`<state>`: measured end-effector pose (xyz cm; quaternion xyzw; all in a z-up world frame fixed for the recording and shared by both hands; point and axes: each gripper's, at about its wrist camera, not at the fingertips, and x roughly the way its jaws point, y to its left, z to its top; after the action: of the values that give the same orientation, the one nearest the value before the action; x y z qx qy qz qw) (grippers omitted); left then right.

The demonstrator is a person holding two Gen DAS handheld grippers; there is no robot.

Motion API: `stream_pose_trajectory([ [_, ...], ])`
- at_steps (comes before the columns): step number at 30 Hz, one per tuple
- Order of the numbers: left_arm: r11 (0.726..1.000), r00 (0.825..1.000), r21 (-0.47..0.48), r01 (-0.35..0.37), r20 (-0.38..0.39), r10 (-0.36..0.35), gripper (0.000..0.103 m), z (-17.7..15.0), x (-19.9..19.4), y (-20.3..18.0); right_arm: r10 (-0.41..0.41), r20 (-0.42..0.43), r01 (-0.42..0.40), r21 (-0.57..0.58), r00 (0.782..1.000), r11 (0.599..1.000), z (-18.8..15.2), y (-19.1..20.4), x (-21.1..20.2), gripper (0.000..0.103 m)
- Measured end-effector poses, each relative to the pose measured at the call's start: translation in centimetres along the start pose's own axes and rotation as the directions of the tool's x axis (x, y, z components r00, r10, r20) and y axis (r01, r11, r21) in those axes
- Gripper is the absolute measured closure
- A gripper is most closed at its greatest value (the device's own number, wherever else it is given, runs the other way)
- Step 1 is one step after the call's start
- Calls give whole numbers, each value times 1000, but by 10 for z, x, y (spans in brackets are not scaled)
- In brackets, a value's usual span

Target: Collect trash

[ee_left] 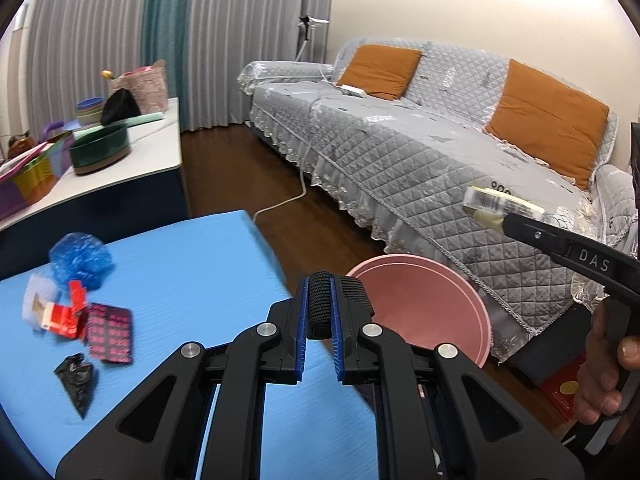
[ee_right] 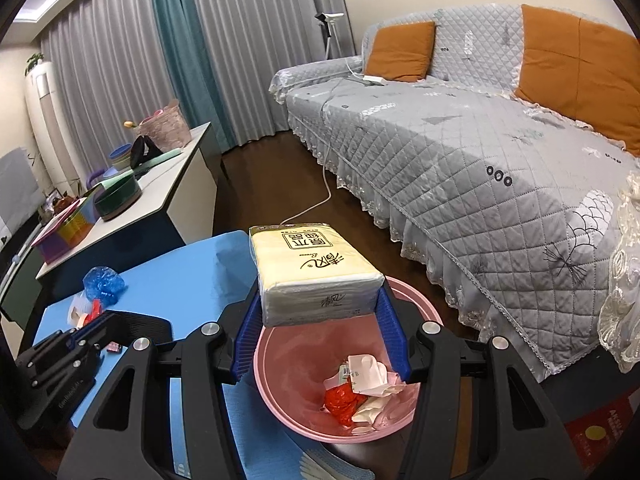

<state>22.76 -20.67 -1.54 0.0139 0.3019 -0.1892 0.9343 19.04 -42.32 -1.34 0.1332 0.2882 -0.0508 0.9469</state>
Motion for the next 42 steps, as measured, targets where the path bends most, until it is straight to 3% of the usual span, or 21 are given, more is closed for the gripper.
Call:
stream_pose_trajectory([
  [15, 991, 990, 56, 124, -73, -120, 93, 14, 61, -49, -40, -20, 42, 106, 999, 993, 9, -29, 17, 49],
  [16, 988, 986, 58, 142, -96, -136, 91, 14, 67, -53, -38, -25, 41, 114, 999, 993, 8, -31, 19, 49],
  [18, 986, 981, 66, 153, -133, -143, 79, 14, 77, -58, -38, -42, 43, 131, 998, 990, 8, -35, 24, 47],
  [19, 985, 978, 65, 158, -147, -147, 67, 13, 80, -58, -45, -56, 52, 142, 997, 988, 7, -37, 28, 45],
  [20, 984, 976, 62, 166, -152, -155, 65, 12, 81, -58, -45, -65, 55, 151, 997, 987, 7, -40, 31, 40],
  [24, 984, 977, 62, 165, -145, -154, 65, 8, 74, -49, -27, -87, 43, 190, 996, 981, 4, -47, 37, 36],
  [31, 992, 986, 27, 126, -114, -122, 65, 4, 41, -14, -22, -73, 33, 148, 997, 988, 5, -31, 34, 36],
  [42, 1000, 1000, -10, 24, -19, -24, 65, 5, -37, 60, 81, -7, -81, 20, 997, 997, 1, 38, 14, 36],
])
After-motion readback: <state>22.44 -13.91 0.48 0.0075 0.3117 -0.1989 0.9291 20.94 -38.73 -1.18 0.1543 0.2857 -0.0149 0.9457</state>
